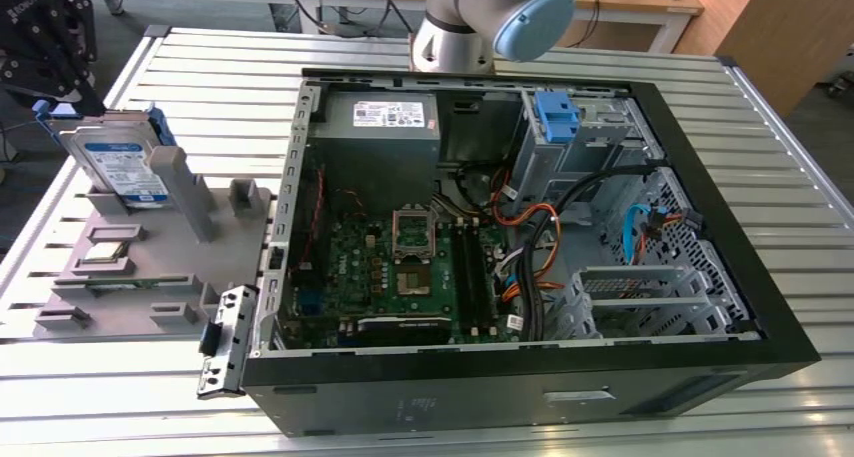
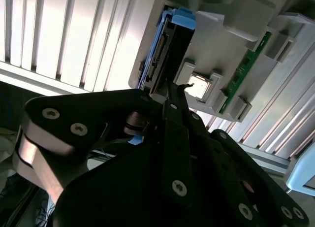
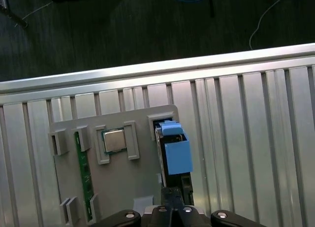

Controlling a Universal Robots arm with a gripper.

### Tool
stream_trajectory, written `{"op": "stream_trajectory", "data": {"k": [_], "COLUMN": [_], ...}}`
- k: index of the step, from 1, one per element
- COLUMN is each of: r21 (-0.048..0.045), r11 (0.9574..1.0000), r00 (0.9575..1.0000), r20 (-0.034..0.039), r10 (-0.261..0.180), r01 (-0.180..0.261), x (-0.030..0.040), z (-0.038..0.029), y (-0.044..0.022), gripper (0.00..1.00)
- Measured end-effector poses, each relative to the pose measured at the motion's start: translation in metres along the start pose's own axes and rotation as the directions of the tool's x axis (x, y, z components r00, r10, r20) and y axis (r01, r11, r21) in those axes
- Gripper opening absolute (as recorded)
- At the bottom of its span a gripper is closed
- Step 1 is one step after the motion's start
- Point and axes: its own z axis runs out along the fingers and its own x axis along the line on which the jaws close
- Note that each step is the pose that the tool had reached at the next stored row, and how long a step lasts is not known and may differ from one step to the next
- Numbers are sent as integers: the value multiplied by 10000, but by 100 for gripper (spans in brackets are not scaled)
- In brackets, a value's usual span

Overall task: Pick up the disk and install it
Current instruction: 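Pick up the disk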

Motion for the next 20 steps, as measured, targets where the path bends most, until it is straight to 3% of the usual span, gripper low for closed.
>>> {"op": "stream_trajectory", "data": {"k": [4,7,8,13,15,16,20], "r21": [-40,-73,-76,-90,-276,-327,-331], "r11": [10000,10000,10000,10000,9996,9995,9994], "r00": [10000,9997,9996,9996,9995,9995,9995], "r20": [16,248,272,296,310,314,314], "r10": [2,10,11,12,22,26,27], "r01": [-2,-8,-9,-10,-13,-16,-16], "x": [0,0,0,1,4,3,3], "z": [-1,0,-1,1,1,1,1], "y": [0,0,0,-1,-8,-8,-8], "gripper": [11,11,11,11,11,11,11]}}
